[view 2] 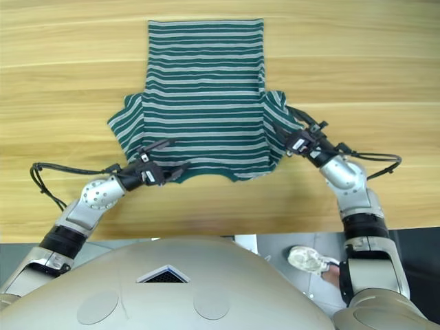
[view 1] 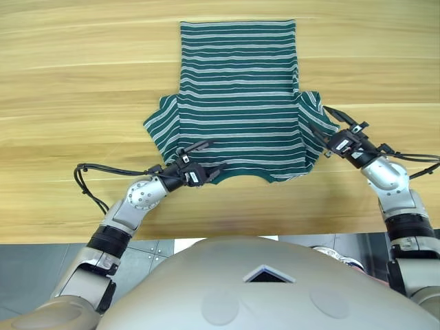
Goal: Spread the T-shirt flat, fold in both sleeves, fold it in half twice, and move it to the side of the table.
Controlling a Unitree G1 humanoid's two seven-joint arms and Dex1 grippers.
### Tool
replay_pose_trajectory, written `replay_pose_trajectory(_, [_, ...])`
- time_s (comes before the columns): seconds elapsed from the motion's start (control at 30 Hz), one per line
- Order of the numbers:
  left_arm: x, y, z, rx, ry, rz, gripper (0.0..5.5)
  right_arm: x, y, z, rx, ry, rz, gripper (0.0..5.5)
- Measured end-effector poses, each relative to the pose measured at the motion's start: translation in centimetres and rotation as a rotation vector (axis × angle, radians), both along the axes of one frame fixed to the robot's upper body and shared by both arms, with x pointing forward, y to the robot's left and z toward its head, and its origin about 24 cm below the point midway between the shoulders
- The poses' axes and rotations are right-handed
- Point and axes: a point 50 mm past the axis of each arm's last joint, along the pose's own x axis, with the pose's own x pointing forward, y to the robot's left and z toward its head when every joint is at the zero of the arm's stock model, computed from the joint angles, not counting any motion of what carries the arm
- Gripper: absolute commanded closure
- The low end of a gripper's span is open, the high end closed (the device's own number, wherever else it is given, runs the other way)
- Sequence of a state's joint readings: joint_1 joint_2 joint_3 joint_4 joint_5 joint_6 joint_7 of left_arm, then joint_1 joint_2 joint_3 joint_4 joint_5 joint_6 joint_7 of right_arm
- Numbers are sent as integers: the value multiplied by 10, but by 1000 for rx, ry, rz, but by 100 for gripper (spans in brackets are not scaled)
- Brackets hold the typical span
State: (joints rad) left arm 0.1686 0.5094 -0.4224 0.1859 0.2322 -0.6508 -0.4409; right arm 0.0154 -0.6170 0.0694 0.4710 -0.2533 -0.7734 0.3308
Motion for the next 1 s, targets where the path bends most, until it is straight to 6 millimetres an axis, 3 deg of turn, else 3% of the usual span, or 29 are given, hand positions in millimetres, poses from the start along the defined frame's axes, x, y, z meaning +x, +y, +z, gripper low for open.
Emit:
replay_pose_trajectory(0.13, [0, 0, 14, -24, -59, 71, 206, 7, 3, 7, 38, -52, -16, 316])
replay_pose_trajectory(0.2, [9, 6, 39, -30, -195, 137, 206, 8, 4, 12, 75, -77, -25, 316])
replay_pose_trajectory(0.23, [14, 10, 64, -49, -314, 177, 206, 9, 4, 16, 94, -93, -24, 316])
replay_pose_trajectory(0.3, [19, 29, 108, -45, -533, 274, 206, 9, 6, 18, 102, -104, -19, 316])
replay_pose_trajectory(0.37, [18, 57, 134, -24, -648, 427, 206, 8, 7, 18, 109, -104, -19, 316])
replay_pose_trajectory(0.43, [13, 78, 123, 128, -628, 525, 206, 8, 11, 17, 123, -106, -18, 316])
replay_pose_trajectory(0.57, [-21, 129, 65, 641, -381, 567, 206, 3, 12, 13, 123, -89, -17, 316])
replay_pose_trajectory(0.77, [-41, 114, 47, 713, -239, 288, 206, 2, 14, 13, 102, -83, 7, 316])
replay_pose_trajectory(1.0, [-5, 110, 42, 754, -309, 227, 206, -2, 19, 9, 86, -65, 38, 316])
